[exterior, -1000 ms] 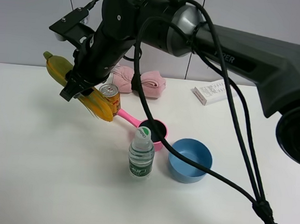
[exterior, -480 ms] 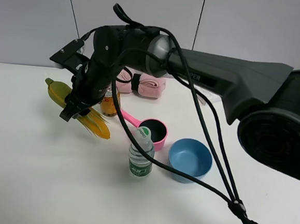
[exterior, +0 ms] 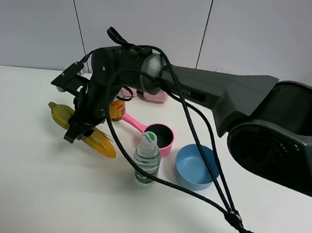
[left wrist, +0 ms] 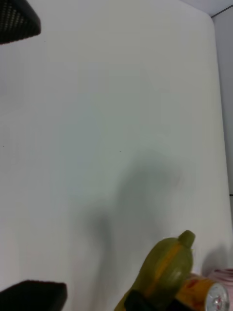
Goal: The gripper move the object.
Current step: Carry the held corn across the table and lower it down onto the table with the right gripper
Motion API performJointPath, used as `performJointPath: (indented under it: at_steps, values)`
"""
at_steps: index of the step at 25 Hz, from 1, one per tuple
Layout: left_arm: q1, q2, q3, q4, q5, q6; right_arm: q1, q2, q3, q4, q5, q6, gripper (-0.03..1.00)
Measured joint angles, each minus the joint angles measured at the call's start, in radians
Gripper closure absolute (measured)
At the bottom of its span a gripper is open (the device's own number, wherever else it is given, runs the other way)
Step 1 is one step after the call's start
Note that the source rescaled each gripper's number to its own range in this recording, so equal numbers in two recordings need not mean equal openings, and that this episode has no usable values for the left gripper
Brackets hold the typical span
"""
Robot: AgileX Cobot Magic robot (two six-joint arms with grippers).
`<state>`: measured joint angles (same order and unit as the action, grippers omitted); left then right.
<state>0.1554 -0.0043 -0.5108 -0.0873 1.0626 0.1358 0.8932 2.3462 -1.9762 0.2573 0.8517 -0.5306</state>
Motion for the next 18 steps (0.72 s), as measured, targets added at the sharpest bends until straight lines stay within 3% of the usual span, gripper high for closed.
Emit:
performJointPath:
  at_steps: [18]
  values:
    - [0.0,0.0,0.0,0.0,0.0,0.0,0.0,0.044,-0.001,0.0,0.019,-0.002,0.97]
